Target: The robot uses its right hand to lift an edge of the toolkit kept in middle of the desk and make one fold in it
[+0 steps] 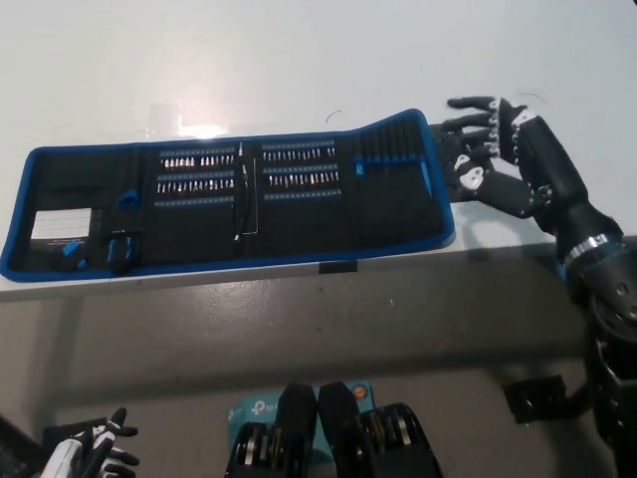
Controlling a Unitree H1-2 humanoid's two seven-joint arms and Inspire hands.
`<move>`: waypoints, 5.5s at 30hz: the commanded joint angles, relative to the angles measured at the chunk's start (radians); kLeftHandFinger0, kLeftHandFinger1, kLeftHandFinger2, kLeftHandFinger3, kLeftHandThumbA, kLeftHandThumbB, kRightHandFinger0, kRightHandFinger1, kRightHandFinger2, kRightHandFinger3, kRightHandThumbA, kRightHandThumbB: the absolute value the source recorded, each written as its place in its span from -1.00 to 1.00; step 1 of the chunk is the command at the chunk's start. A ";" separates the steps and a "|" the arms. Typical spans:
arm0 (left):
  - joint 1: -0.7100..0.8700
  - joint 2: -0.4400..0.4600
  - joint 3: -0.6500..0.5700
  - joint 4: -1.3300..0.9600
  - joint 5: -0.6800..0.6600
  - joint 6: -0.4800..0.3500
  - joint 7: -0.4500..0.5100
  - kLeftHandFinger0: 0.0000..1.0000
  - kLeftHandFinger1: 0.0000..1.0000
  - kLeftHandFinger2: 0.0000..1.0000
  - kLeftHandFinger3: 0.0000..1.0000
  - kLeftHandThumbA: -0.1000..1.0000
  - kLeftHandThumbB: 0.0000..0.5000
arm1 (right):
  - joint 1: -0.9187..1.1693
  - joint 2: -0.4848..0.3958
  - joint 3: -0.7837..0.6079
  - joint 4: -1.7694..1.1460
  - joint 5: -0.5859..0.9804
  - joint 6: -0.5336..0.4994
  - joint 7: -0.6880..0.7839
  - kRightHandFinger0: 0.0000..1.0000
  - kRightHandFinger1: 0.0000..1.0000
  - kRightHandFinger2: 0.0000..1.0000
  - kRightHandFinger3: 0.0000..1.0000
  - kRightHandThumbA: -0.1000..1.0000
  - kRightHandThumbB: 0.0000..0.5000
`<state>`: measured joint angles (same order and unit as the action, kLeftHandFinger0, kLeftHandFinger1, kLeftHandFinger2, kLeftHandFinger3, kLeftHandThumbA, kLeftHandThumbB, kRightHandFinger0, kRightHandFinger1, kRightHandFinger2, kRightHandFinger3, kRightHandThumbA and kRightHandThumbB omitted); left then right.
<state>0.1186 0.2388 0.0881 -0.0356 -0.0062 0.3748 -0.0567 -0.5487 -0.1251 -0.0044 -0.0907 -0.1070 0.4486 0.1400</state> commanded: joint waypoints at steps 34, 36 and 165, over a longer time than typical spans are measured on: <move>-0.016 -0.006 -0.004 0.004 -0.026 -0.082 -0.022 -0.31 -0.29 -0.30 0.09 1.00 0.81 | -0.026 0.292 -0.159 0.394 0.014 -0.098 -0.367 1.00 1.00 1.00 1.00 0.32 -0.81; -0.017 -0.007 -0.002 0.007 -0.027 -0.085 -0.023 -0.34 -0.29 -0.28 0.10 1.00 0.91 | -0.023 0.296 -0.158 0.406 0.018 -0.109 -0.374 1.00 1.00 1.00 1.00 0.31 -0.86; -0.139 0.017 -0.079 0.038 -0.025 -0.131 -0.115 -0.44 -0.44 -0.35 -0.07 1.00 1.00 | -0.173 0.180 0.733 0.697 -0.546 -0.031 -0.220 1.00 1.00 1.00 1.00 -0.51 0.08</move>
<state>-0.0229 0.2528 0.0050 0.0146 -0.0286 0.2781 -0.1677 -0.7705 0.0654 0.7233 0.5946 -0.6227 0.4038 -0.1205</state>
